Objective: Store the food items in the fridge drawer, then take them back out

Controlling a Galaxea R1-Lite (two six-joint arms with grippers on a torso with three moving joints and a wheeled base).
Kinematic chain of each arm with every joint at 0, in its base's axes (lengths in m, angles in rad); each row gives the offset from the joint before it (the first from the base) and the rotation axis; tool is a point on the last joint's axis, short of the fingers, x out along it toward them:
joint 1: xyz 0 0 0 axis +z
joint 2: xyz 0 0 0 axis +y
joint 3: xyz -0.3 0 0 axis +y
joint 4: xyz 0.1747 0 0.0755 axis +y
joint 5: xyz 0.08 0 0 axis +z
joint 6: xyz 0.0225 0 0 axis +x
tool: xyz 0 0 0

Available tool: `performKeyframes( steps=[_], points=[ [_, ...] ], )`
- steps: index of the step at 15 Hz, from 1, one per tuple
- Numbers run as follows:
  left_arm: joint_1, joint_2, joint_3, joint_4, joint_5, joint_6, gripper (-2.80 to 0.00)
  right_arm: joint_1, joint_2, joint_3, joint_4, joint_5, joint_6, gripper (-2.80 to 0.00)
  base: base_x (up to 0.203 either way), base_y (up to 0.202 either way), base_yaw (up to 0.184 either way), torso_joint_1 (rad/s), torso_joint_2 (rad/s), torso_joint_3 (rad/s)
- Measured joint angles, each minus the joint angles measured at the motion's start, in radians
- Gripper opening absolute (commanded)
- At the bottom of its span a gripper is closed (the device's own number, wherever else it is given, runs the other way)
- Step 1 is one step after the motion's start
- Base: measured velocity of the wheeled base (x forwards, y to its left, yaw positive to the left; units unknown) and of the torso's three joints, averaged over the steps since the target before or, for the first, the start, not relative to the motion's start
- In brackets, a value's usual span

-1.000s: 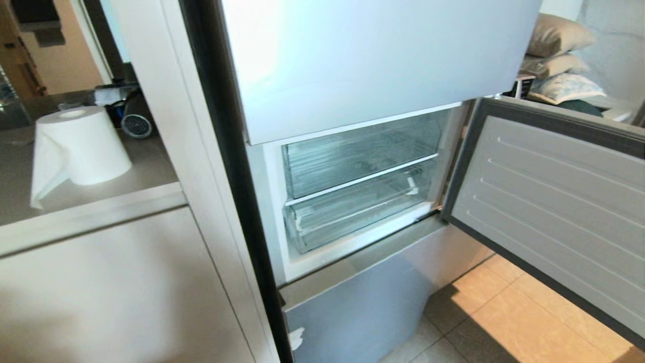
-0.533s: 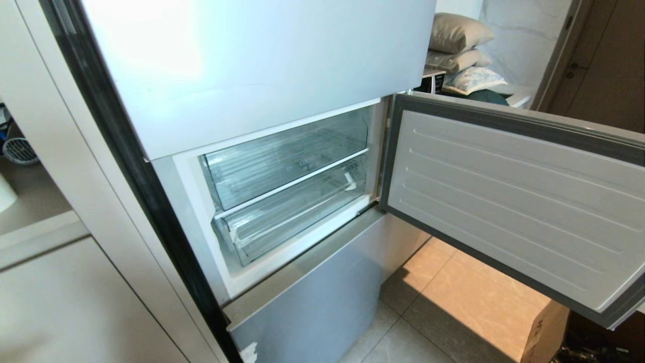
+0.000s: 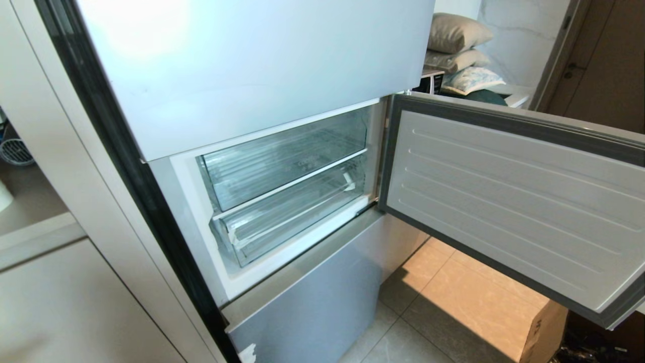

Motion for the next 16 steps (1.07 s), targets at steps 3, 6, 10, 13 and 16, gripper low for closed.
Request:
performKeyframes(
  steps=[3, 6, 10, 13, 16],
  points=[
    [0.000, 0.000, 0.000, 0.000, 0.000, 0.000, -2.80, -0.419, 0.215, -0.036, -0.191, 0.128, 0.153, -2.80, 0.000, 0.000, 0.000, 0.000, 0.00, 0.000],
    [0.000, 0.000, 0.000, 0.000, 0.000, 0.000, -2.80, -0.709, 0.466, -0.071, -0.353, 0.314, 0.266, -2.80, 0.000, 0.000, 0.000, 0.000, 0.00, 0.000],
    [0.000, 0.000, 0.000, 0.000, 0.000, 0.000, -2.80, -0.780, 0.810, -0.175, -0.455, 0.424, 0.341, -2.80, 0.000, 0.000, 0.000, 0.000, 0.00, 0.000],
    [0.000, 0.000, 0.000, 0.000, 0.000, 0.000, -2.80, -0.778, 1.010, -0.297, -0.474, 0.578, 0.457, -2.80, 0.000, 0.000, 0.000, 0.000, 0.00, 0.000],
    [0.000, 0.000, 0.000, 0.000, 0.000, 0.000, -2.80, -0.763, 1.151, -0.407, -0.476, 0.796, 0.583, -2.80, 0.000, 0.000, 0.000, 0.000, 0.00, 0.000]
  ],
)
